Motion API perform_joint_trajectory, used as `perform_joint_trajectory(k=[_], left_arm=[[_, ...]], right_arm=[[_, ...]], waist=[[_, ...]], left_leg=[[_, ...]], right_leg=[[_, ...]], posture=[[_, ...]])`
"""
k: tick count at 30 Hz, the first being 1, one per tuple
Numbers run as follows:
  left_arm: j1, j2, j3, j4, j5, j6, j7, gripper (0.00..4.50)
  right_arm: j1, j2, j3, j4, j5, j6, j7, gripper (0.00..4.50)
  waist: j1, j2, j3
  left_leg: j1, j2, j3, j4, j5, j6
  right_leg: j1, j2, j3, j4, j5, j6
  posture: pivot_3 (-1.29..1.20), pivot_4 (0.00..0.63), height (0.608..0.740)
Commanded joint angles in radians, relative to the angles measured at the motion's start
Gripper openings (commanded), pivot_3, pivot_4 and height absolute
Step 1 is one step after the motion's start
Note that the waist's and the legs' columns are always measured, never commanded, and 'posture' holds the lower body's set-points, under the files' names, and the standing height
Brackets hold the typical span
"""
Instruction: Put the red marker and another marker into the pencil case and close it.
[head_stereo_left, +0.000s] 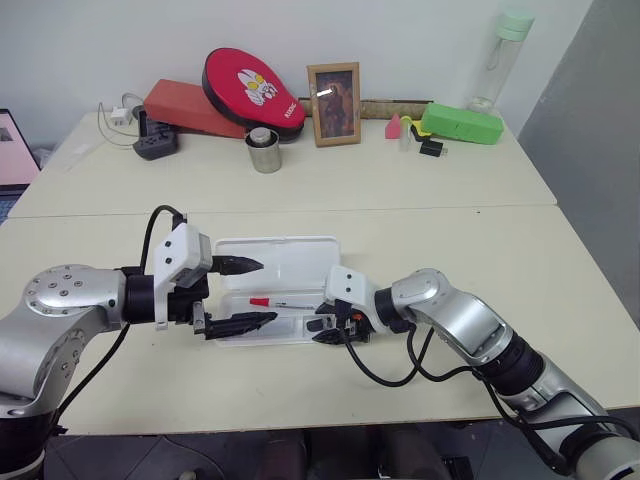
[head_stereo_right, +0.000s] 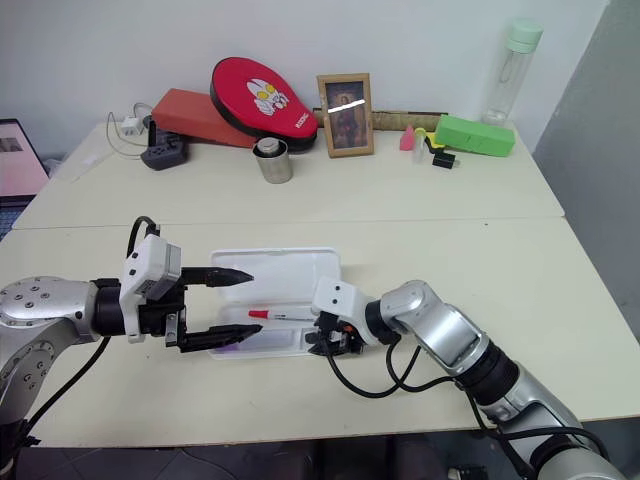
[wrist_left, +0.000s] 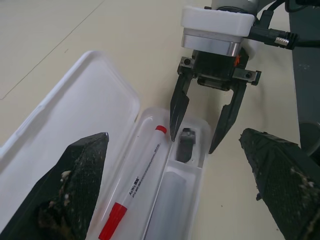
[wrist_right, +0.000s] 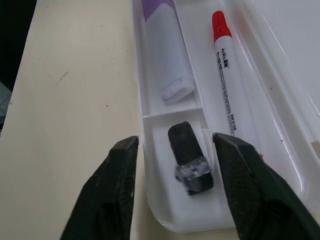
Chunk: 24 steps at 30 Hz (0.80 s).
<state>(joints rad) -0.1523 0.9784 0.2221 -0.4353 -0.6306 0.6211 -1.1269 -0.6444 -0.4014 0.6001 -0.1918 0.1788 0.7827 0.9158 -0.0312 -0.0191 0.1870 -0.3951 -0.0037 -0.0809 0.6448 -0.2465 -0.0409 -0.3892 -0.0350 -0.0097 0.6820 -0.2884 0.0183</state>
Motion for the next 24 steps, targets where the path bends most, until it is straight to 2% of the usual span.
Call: perform_joint_trajectory(k=[1, 2, 6, 10, 15, 20, 24], left_arm=[[-0.02, 0.004, -0.001, -0.016, -0.018, -0.007, -0.006, 4.5], [-0.028, 0.002, -0.003, -0.01, -0.017, -0.009, -0.005, 4.5], [-0.08, -0.011, -0.016, 0.029, -0.011, -0.018, 0.001, 4.5], [-0.213, -0.032, -0.067, 0.151, 0.035, -0.051, -0.004, 4.5], [-0.437, -0.068, -0.165, 0.402, 0.121, -0.135, -0.072, 4.5], [-0.58, -0.109, -0.224, 0.612, 0.194, -0.217, -0.136, 4.5], [-0.753, -0.179, -0.295, 0.881, 0.287, -0.327, -0.209, 4.5]], right_arm=[[-0.013, 0.002, -0.05, -0.057, 0.034, 0.001, 0.019, 3.35], [-0.013, 0.001, -0.059, -0.063, 0.042, 0.004, 0.022, 3.67], [-0.012, -0.007, -0.12, -0.102, 0.097, 0.027, 0.037, 4.45], [-0.005, -0.047, -0.226, -0.169, 0.178, 0.064, 0.053, 4.45], [0.015, -0.119, -0.376, -0.219, 0.263, 0.101, 0.055, 4.45], [0.022, -0.154, -0.444, -0.22, 0.302, 0.113, 0.032, 4.45], [0.037, -0.182, -0.524, -0.229, 0.326, 0.111, 0.002, 4.45]], waist=[[0.0, 0.0, 0.0], [0.0, 0.0, 0.0], [0.0, 0.0, 0.0], [0.002, 0.0, 0.0], [0.006, -0.001, 0.0], [-0.003, -0.001, 0.0], [0.0, -0.001, 0.0]], left_leg=[[0.0, 0.0, 0.0, 0.0, 0.0, 0.0], [0.0, 0.0, 0.0, 0.0, 0.0, 0.0], [0.0, 0.0, 0.0, 0.0, 0.0, 0.0], [0.0, 0.0, 0.0, 0.0, 0.0, 0.0], [-0.002, -0.002, 0.001, 0.001, 0.0, 0.0], [-0.002, -0.003, 0.002, 0.001, 0.0, 0.0], [-0.002, -0.003, 0.003, 0.001, 0.0, 0.0]], right_leg=[[0.0, 0.0, 0.0, 0.0, 0.0, 0.0], [0.0, 0.0, 0.0, 0.0, 0.0, 0.0], [0.0, 0.0, 0.0, 0.0, 0.0, 0.0], [0.0, 0.0, -0.001, 0.0, 0.0, 0.0], [0.0, 0.001, -0.002, 0.0, 0.0, 0.0], [0.0, 0.002, -0.002, 0.0, 0.0, 0.0], [-0.001, 0.005, -0.002, 0.0, 0.0, 0.0]], posture=[[0.0, 0.15, 0.74], [0.0, 0.15, 0.74], [0.0, 0.15, 0.74], [0.0, 0.15, 0.74], [0.0, 0.15, 0.74], [0.0, 0.15, 0.74], [0.0, 0.15, 0.74]])
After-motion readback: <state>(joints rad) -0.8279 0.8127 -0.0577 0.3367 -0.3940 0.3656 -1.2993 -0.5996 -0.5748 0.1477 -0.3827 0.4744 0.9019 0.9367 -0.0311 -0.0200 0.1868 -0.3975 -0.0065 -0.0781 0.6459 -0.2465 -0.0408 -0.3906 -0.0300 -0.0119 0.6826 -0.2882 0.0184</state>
